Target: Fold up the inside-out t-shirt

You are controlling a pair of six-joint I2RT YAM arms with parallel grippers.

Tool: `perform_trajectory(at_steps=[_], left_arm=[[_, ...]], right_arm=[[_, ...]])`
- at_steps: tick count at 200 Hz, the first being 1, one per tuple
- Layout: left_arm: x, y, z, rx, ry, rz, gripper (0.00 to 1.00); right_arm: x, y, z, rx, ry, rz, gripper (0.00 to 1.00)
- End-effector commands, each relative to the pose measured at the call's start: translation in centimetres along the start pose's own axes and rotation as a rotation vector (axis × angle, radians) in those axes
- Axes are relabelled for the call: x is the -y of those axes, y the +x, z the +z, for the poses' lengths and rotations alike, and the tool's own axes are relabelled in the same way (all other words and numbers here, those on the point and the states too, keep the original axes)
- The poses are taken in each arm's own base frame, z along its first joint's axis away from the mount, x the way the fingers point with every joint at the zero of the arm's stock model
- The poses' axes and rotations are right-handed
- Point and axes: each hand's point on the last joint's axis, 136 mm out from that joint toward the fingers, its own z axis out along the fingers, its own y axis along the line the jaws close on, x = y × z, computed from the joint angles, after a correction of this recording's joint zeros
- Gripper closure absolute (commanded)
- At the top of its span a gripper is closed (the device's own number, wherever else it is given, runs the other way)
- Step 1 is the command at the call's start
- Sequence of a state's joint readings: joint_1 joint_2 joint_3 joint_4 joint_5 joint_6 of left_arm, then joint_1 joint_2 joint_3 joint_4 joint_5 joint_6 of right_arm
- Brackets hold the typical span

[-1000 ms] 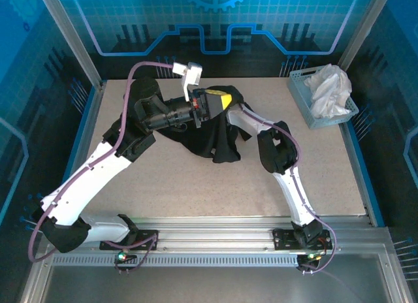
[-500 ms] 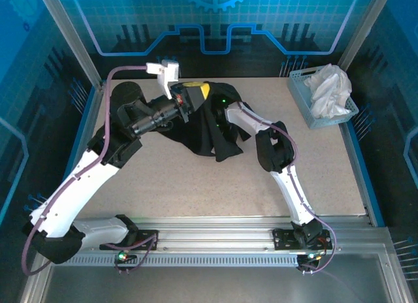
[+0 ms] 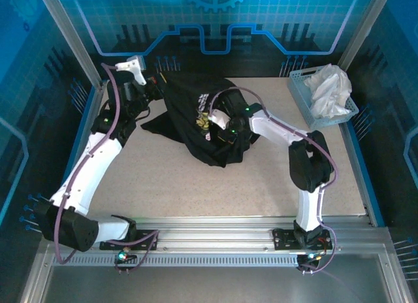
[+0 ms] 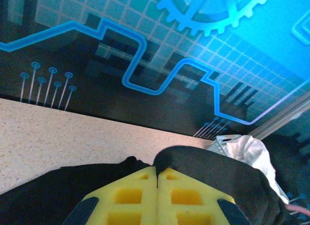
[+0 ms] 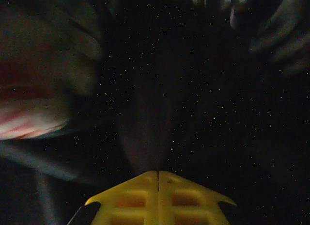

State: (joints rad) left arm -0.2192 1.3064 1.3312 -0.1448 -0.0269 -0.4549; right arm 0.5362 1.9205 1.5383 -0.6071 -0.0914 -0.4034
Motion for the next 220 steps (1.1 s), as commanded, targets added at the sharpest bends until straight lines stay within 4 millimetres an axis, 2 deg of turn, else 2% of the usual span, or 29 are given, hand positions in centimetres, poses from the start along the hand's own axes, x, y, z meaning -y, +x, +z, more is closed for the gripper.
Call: perform_trajectory(at_steps=[1,11,28,44,59,81,102,128,143,151,163,173,191,220], left_arm=[[-1.1,-0.3,1.4,0.016,-0.037,-0.016,1.00],[-1.9,-0.1,2.2,0.004,-0.054,-0.026,1.00],[-4.0,-0.3,2.8,0.006,-0.109,-0.038,1.00],[-5.9,-0.2,2.9,0.012,-0.155,-0.052,1.00],[-7.3,0.6,3.1,0.004,-0.186,-0.061,1.00],[-8.6,3.5,4.3,-0.061,-0.194,-0.091,1.00],[-11.2,6.7,5.3,-0.120,-0.255,-0.106,1.00],[-16.4,9.8,4.9,-0.159,-0.364,-0.183,1.00],[-19.1,11.8,4.5,-0.183,-0.419,-0.238,1.00],[-20.0,13.0,4.4,-0.200,-0.438,-0.248,1.00],[-20.8,14.9,4.4,-0.239,-0.449,-0.264,1.00],[-20.9,16.2,4.7,-0.267,-0.434,-0.287,1.00],[-20.8,17.8,4.9,-0.305,-0.402,-0.319,1.00],[-20.2,17.9,4.8,-0.313,-0.377,-0.320,1.00]], right_arm=[[-3.0,-2.9,-0.7,0.125,-0.091,-0.051,1.00],[-3.7,-3.1,-0.8,0.118,-0.091,-0.080,1.00],[-3.3,-3.1,-1.6,0.135,-0.073,-0.067,1.00],[-2.6,-3.7,-3.4,0.209,-0.069,-0.034,1.00],[-2.6,-5.2,-5.6,0.317,-0.093,-0.015,1.00],[-3.0,-8.4,-9.1,0.479,-0.130,-0.016,1.00],[-2.6,-10.6,-12.9,0.593,-0.122,-0.018,1.00],[-1.4,-10.3,-18.2,0.719,-0.102,0.021,1.00],[-1.0,-9.1,-19.7,0.750,-0.080,0.041,1.00],[-0.9,-8.4,-19.6,0.748,-0.062,0.048,1.00],[-0.9,-7.3,-18.5,0.715,-0.054,0.071,1.00],[-1.3,-6.5,-16.9,0.656,-0.068,0.093,1.00],[-2.1,-5.1,-12.8,0.495,0.004,0.087,1.00],[-3.7,-2.7,-7.6,0.294,0.074,0.108,0.63]])
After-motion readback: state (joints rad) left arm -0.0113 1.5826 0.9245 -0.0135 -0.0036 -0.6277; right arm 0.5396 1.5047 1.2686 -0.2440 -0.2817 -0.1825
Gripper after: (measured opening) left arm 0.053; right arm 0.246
